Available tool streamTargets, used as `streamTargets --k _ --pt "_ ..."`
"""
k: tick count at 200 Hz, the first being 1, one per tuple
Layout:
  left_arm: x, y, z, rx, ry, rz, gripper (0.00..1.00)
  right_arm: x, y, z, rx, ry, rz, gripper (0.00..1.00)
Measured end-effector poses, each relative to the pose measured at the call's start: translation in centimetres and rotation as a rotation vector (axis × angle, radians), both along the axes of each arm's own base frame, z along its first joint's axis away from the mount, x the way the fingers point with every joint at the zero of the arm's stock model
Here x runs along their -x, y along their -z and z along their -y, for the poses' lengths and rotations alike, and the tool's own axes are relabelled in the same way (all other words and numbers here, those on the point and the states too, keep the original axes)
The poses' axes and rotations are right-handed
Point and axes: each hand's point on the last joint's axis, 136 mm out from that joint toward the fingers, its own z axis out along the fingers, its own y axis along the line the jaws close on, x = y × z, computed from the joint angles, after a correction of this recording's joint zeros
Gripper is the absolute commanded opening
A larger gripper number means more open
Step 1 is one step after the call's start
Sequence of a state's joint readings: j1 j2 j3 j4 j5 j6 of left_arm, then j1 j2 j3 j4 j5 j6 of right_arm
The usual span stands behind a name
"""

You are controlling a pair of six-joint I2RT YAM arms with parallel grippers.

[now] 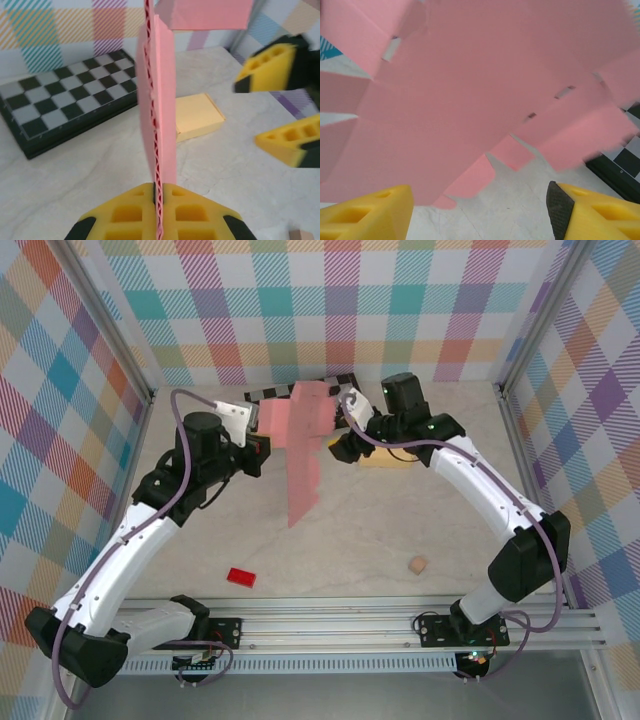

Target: Fold the paper box

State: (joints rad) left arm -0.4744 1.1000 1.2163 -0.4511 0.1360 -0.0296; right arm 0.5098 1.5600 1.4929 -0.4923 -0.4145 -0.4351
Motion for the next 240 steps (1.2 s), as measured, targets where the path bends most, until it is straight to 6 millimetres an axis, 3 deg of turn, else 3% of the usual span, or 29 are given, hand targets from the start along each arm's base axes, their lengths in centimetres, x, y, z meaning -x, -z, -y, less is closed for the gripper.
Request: streamTargets --k 19,55,108,148,196,210,240 --pt "1.0 -0.5 1.2 -0.035 0.082 0.045 0.00 -0.5 1.0 0.7 0.018 0.001 0.014 0.72" --pt "2.3 -1.0 2.3 -0.074 0.164 0.098 0.00 -2.0 1.1 2.6 0.022 0.061 0.081 0.72" --pt "3.5 -0.1 3.1 -0.093 0.246 0.095 0.00 -3.1 -2.0 6.5 0.004 0.160 0.206 0.71" --pt "4.6 0.6 3.7 -0.104 0.306 0.094 0.00 -2.4 -2.5 6.4 0.011 0.104 0.246 0.70" --pt "5.7 -0.1 3.7 -0.110 0.350 0.140 0.00 -1.8 -2.8 6.3 0.031 0.005 0.309 0.70" --pt "5.9 -0.2 3.6 -0.112 0.356 0.148 0.00 -1.7 -2.8 6.4 0.039 -0.015 0.319 0.62" --pt "6.2 0.3 3.6 -0.121 0.365 0.149 0.00 -1.0 -3.1 6.4 0.050 -0.068 0.329 0.30"
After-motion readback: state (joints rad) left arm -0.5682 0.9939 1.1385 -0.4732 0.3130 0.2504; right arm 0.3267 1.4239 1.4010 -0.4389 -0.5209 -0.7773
